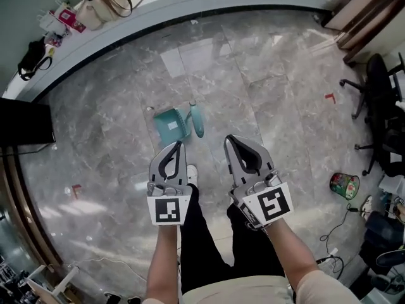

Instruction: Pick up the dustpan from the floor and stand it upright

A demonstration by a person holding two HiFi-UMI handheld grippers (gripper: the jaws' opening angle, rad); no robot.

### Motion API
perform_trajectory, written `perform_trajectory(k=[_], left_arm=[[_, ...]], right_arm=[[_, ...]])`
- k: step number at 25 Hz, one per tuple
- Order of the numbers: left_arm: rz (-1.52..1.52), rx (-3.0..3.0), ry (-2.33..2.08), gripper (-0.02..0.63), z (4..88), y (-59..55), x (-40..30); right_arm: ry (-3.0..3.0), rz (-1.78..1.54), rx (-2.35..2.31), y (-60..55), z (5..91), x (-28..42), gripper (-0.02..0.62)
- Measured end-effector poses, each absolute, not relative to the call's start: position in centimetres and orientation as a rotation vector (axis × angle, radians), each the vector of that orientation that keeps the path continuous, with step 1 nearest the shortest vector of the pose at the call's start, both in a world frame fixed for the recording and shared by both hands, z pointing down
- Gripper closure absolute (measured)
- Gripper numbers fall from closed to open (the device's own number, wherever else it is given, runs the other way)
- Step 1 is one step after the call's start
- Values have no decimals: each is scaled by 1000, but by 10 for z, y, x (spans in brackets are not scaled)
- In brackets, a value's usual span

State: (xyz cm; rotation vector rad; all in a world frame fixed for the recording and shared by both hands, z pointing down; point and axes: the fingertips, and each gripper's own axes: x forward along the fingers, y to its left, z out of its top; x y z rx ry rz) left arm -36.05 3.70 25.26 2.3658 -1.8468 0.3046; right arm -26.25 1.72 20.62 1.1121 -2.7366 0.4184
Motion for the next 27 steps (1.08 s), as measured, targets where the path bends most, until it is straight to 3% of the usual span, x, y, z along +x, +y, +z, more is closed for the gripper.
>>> perform_trajectory(k=[3,9,15,27], left_arm=[[178,2251,-1939,595,184,67,-326],[282,2294,-1985,595,75,132,-251],[287,2315,-1936,595,26,191,-221],[325,2504,-1802,595,-17,286,-267]], right_arm=[[-2806,333,1057,40,144,-238,577],[-2901,230,1028,101,40,-179,577],[-2876,233,1121,144,-9,-144,577],[-2821,203,1220,247,-31,-210,577]])
